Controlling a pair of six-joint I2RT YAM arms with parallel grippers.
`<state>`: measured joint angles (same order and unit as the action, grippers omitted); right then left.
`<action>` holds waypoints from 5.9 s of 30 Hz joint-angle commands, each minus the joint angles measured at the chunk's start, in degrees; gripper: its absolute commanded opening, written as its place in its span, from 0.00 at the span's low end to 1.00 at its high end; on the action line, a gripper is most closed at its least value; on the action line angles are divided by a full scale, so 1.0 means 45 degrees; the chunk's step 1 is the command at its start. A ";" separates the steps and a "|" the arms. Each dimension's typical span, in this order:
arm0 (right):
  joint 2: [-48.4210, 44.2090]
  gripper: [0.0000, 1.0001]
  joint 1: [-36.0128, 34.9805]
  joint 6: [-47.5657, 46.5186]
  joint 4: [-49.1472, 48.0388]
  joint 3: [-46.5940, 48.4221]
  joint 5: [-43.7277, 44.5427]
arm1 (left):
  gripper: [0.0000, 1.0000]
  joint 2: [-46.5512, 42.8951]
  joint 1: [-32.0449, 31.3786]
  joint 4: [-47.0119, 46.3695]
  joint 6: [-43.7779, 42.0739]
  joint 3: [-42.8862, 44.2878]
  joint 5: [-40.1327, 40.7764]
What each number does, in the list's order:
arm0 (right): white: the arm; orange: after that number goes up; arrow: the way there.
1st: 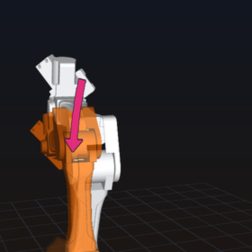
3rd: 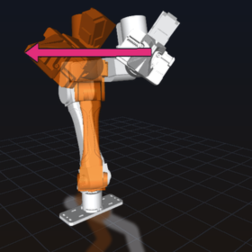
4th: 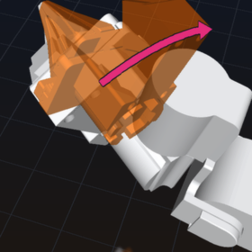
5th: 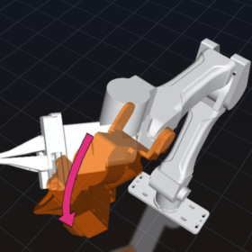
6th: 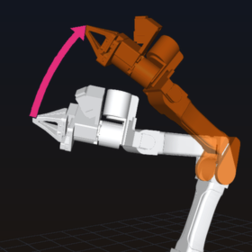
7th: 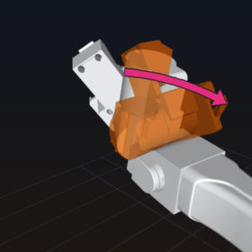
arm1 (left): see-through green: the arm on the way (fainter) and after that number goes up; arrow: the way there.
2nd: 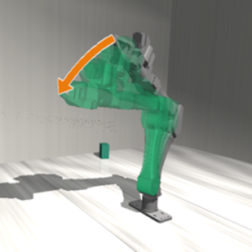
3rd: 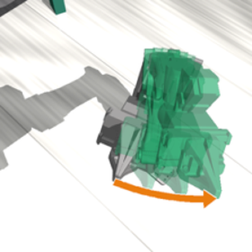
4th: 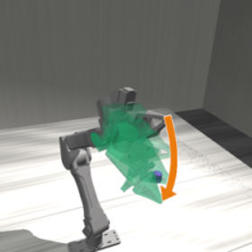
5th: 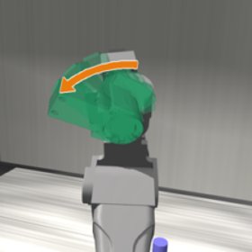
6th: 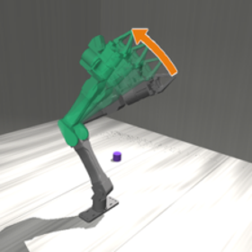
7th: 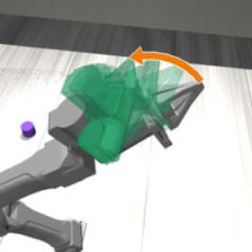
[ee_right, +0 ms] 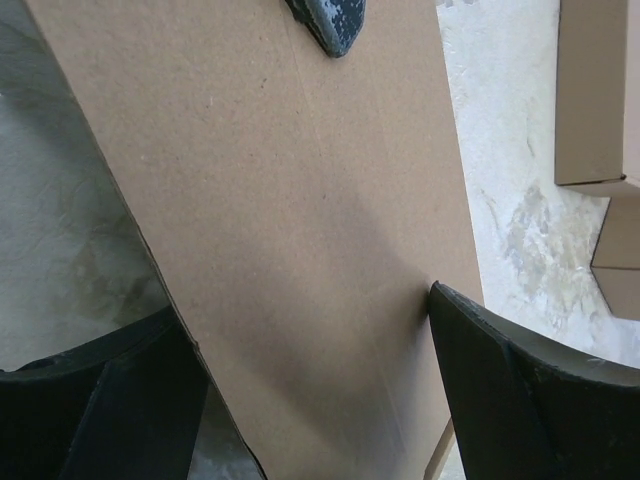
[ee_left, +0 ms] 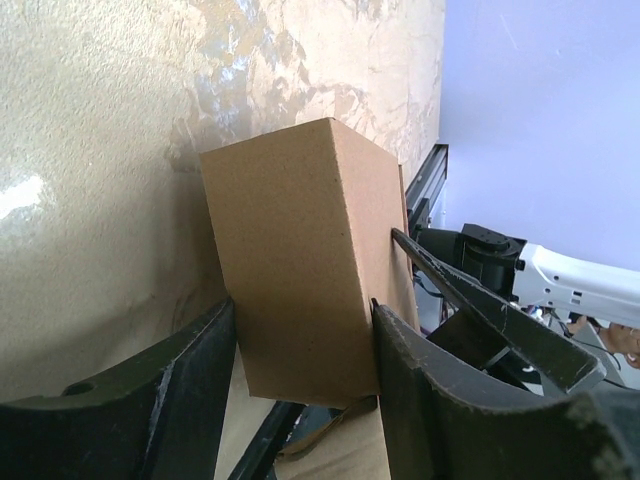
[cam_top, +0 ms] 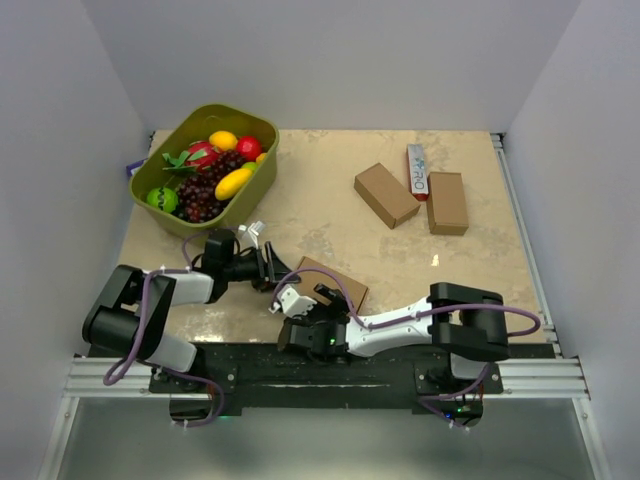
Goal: Fold the paper box
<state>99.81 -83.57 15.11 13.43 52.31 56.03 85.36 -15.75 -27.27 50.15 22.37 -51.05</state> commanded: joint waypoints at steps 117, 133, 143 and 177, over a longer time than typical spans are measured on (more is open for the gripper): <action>-0.5461 0.99 0.9216 -0.2968 0.0609 0.0972 -1.2881 | 0.62 0.5835 -0.0758 0.5884 -1.0813 1.1845 0.5251; -0.3491 0.99 0.7497 -0.4023 0.0102 0.1324 -1.0892 | 0.00 0.5934 -0.0758 0.4810 -1.0481 1.1065 0.3902; -0.2668 0.84 0.7458 -0.3089 0.0433 0.1636 -0.9054 | 0.00 0.4333 -0.0739 0.4048 -1.0149 0.9737 0.3961; -0.2924 0.77 0.5018 -0.2695 -0.0641 0.0660 -0.3980 | 0.00 -0.0042 -0.0739 -0.0189 -0.6887 0.5675 0.4467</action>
<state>85.27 -58.57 2.00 15.75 54.94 24.73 89.38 -18.79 -20.78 14.98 50.50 -29.93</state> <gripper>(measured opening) 0.764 0.026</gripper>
